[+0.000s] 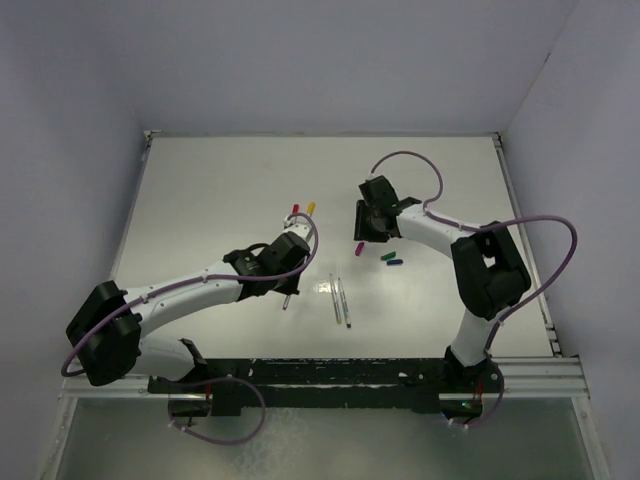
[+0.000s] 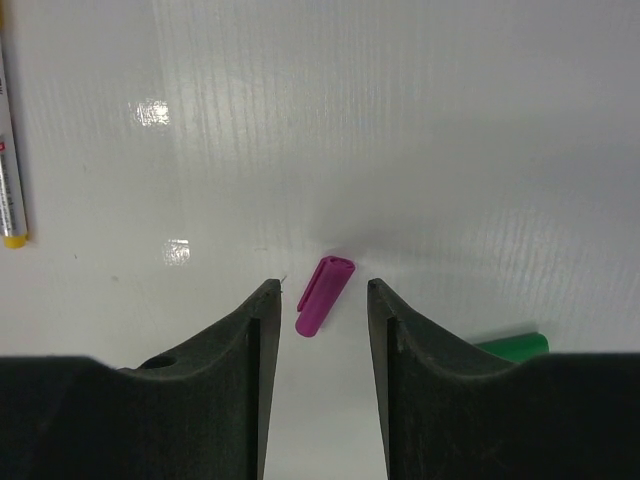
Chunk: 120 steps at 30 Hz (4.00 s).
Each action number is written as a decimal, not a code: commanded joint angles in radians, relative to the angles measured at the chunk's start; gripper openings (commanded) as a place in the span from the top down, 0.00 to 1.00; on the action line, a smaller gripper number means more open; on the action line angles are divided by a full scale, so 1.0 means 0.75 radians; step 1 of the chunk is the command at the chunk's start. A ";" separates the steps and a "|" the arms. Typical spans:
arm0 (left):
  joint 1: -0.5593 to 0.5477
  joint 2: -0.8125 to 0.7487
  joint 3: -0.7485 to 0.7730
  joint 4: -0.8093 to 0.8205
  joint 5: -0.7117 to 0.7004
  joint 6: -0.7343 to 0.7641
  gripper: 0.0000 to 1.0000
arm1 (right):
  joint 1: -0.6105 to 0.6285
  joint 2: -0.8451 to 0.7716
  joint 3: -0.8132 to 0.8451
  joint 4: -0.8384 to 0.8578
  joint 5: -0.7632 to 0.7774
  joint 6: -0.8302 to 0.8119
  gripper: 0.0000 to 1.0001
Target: Insert the pens into the pen caps
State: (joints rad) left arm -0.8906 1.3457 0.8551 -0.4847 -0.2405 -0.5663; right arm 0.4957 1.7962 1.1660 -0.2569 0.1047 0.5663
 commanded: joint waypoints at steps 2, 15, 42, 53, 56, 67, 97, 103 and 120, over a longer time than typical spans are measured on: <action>0.005 -0.025 -0.002 0.049 -0.021 -0.012 1.00 | 0.012 0.006 0.054 -0.067 0.016 0.043 0.57; 0.008 -0.005 -0.003 0.048 -0.007 0.002 1.00 | 0.022 0.064 0.033 -0.039 -0.018 0.076 0.58; 0.012 0.037 0.016 0.075 -0.013 0.031 1.00 | 0.078 0.210 0.089 -0.177 0.097 0.017 0.63; 0.013 0.036 0.013 0.079 -0.027 0.033 1.00 | 0.081 0.265 0.096 -0.241 0.110 -0.036 1.00; 0.016 0.039 0.015 0.085 -0.026 0.040 1.00 | 0.081 0.273 0.092 -0.249 0.100 -0.061 1.00; 0.026 0.016 0.067 0.132 -0.017 0.100 1.00 | 0.079 0.055 0.108 -0.071 -0.009 -0.088 1.00; 0.241 -0.026 0.133 1.166 0.598 0.029 1.00 | 0.053 -0.932 -0.194 0.889 -0.059 -0.241 1.00; 0.241 0.020 0.188 1.241 0.733 -0.001 1.00 | 0.053 -0.966 -0.310 1.105 -0.125 -0.186 1.00; 0.241 -0.005 0.188 1.292 0.803 -0.015 1.00 | 0.053 -0.928 -0.349 1.155 -0.209 -0.127 1.00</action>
State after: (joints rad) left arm -0.7094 1.3632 0.9562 0.4210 0.3389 -0.5655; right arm 0.5400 1.1038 0.9104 0.5396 -0.0269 0.4587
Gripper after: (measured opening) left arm 0.029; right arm 0.031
